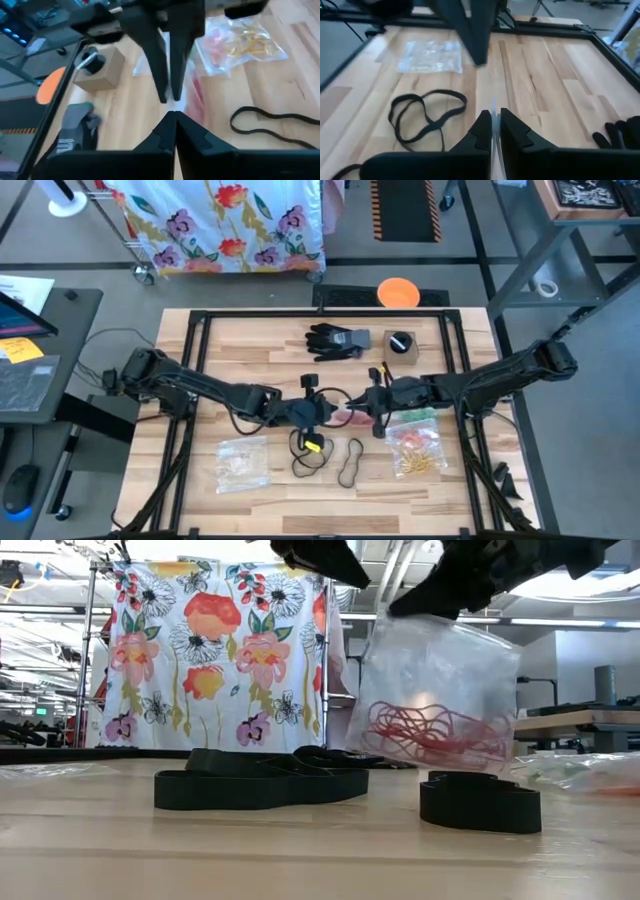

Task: Sort rubber bands
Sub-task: Close the transparent zip bag containing the red rubber bands

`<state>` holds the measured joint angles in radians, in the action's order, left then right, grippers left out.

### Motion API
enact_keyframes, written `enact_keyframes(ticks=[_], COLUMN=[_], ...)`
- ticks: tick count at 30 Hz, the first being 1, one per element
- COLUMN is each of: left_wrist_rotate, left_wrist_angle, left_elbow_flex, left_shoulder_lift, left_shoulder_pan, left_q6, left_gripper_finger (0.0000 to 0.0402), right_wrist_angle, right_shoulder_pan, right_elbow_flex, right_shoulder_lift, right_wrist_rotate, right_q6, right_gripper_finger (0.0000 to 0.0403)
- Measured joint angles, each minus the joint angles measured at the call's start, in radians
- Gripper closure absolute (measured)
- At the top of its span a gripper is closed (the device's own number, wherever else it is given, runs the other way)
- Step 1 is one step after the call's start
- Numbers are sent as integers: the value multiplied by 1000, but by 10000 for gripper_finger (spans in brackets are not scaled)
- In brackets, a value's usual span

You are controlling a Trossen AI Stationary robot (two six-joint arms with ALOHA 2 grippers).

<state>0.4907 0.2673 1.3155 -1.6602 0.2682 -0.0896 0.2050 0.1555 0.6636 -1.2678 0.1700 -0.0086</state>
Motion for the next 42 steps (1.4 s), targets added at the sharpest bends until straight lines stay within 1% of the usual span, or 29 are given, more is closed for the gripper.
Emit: enact_keyframes(ticks=[6, 10, 13, 17, 23, 25, 27, 28, 29, 37, 42], left_wrist_rotate=[7, 10, 11, 12, 6, -9, -14, -13, -14, -10, -8], left_wrist_angle=[35, 14, -9, -17, -47, -83, -77, -104, -131, -149, -153], left_elbow_flex=[0, 0, -5, -11, -13, -10, -13, -13, -11, -11, -8], left_shoulder_lift=[1, -10, -10, -10, -37, -57, -66, -80, -88, -88, -87], left_shoulder_pan=[7, -5, -11, -14, -22, -31, -37, -41, -45, -48, -45], left_q6=[9, -1, -3, -35, -64, -66, -83, -96, -109, -112, -119], left_gripper_finger=[401, 401, 389, 349, 265, 240, 222, 217, 213, 210, 210], right_wrist_angle=[-3, 0, 1, 1, 0, 2, 11, 19, 21, -6, -37], right_shoulder_pan=[1, 2, 1, 1, 2, 3, 9, 12, 16, 23, 34], right_elbow_flex=[0, 0, 0, 0, 1, 1, 1, 1, 2, 2, 2], right_shoulder_lift=[0, 0, 0, 0, 0, 0, -1, -1, 1, 31, 59], right_wrist_rotate=[16, 11, 9, -8, -11, -11, -11, -11, -11, -11, 16], right_q6=[0, 0, 1, 1, 8, 8, 8, 6, 3, 0, -1], right_gripper_finger=[388, 388, 388, 388, 387, 384, 383, 384, 385, 386, 386])
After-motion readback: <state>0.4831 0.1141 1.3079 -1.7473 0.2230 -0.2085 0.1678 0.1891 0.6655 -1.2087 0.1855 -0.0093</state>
